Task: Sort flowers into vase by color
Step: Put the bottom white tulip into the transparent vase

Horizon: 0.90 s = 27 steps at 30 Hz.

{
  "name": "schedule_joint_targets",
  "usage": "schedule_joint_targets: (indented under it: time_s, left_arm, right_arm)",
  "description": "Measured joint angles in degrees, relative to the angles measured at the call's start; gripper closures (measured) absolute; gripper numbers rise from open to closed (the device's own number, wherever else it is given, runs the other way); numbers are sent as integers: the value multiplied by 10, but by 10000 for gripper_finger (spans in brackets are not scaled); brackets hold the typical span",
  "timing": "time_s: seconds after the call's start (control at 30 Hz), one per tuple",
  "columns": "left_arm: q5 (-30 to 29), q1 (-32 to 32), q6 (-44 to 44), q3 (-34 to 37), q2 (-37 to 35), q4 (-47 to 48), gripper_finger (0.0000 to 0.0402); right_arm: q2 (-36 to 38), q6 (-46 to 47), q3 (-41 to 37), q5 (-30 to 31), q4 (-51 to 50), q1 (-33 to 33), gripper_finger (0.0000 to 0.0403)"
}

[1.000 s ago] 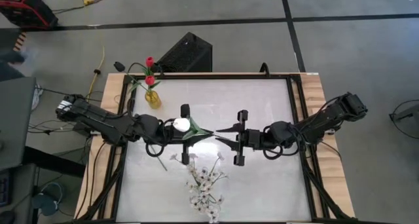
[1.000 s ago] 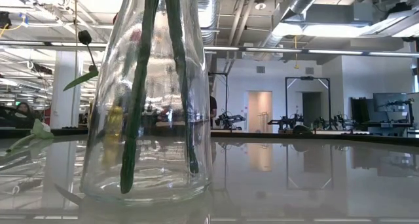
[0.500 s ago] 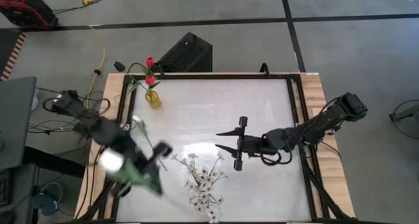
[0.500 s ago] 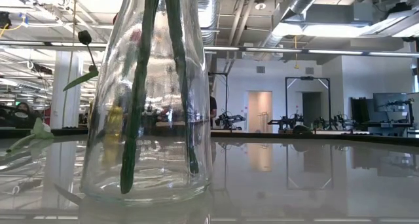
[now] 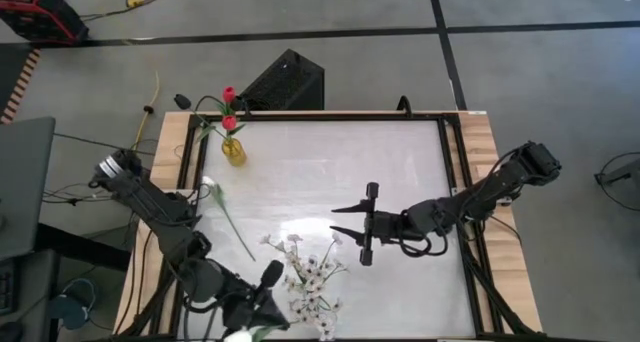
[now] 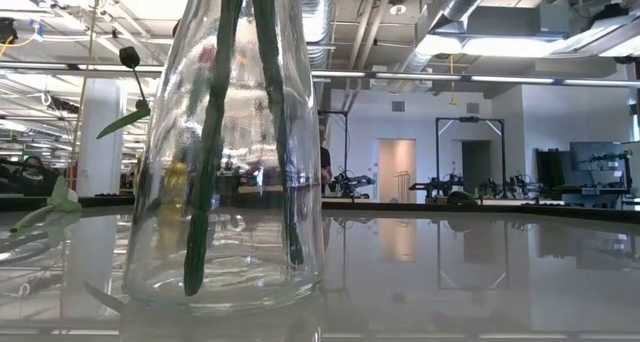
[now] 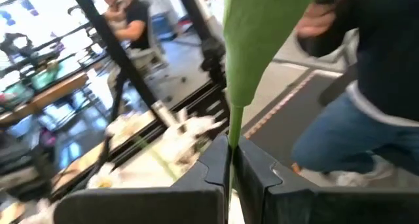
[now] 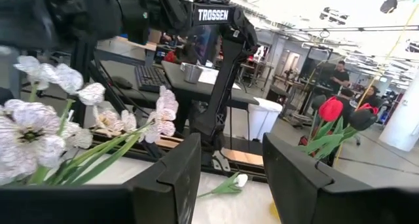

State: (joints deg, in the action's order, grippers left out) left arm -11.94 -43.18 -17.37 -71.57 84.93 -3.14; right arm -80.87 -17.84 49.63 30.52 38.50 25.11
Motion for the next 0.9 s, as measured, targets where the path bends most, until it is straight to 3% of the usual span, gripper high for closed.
schedule_joint_targets:
  time_s: [0.53,0.9]
  left_arm:
    - [-13,48,59,0,-6,73,401]
    - [65,79,121,0,-6,90,401]
  right_arm:
    - [0,-2,0,0,-10,15,223]
    - [0,-2,0,0,-17,15,223]
